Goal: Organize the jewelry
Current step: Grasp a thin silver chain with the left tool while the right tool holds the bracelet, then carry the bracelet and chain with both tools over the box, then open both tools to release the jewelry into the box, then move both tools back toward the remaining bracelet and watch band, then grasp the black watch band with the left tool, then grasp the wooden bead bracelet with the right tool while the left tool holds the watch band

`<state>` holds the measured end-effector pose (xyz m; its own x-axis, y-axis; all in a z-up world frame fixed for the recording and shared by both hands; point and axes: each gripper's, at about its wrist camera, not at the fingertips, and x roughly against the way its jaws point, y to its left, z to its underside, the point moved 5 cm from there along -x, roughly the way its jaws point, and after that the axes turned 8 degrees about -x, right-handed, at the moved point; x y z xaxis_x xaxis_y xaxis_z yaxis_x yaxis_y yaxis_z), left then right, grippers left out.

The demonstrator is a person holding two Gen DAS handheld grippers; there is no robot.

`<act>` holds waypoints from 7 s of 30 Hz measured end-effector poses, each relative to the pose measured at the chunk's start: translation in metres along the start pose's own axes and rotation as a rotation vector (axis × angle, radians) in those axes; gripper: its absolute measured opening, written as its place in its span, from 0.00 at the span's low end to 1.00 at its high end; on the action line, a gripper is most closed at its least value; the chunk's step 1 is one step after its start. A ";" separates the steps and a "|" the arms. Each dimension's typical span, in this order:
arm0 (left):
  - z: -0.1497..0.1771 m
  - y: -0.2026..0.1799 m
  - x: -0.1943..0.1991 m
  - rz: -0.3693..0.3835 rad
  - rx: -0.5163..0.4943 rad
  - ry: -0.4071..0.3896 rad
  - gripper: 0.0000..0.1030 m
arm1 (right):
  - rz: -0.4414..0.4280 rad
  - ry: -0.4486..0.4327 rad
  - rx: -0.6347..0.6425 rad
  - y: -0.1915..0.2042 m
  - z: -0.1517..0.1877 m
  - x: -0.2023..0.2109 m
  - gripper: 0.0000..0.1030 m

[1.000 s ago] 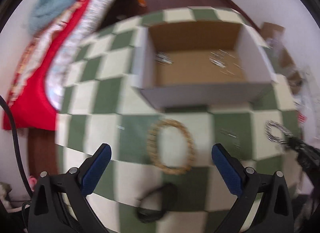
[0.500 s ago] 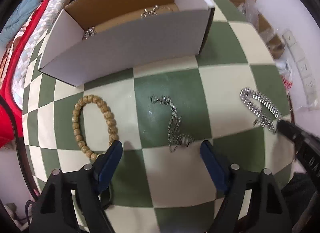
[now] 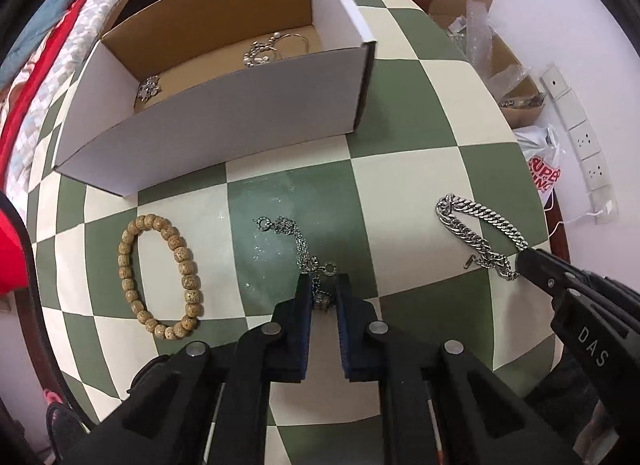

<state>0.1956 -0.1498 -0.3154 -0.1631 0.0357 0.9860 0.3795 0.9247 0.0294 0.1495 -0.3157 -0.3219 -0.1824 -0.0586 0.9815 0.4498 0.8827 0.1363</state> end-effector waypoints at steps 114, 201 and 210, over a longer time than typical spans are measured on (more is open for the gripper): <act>0.014 0.197 0.169 -0.273 0.319 -0.313 1.00 | 0.025 -0.277 0.318 0.172 -0.025 0.151 1.00; 0.100 0.135 0.018 -0.008 0.238 -0.019 0.09 | 0.134 0.087 0.308 0.082 0.079 -0.001 0.10; 0.092 0.100 0.013 -0.011 0.162 -0.010 0.09 | 0.169 0.038 0.303 0.083 0.070 -0.002 0.47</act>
<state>0.1472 -0.0221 -0.3150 -0.1756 0.0280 0.9841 0.2257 0.9741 0.0126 0.1253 -0.2099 -0.3218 -0.0920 0.0875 0.9919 0.1898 0.9794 -0.0688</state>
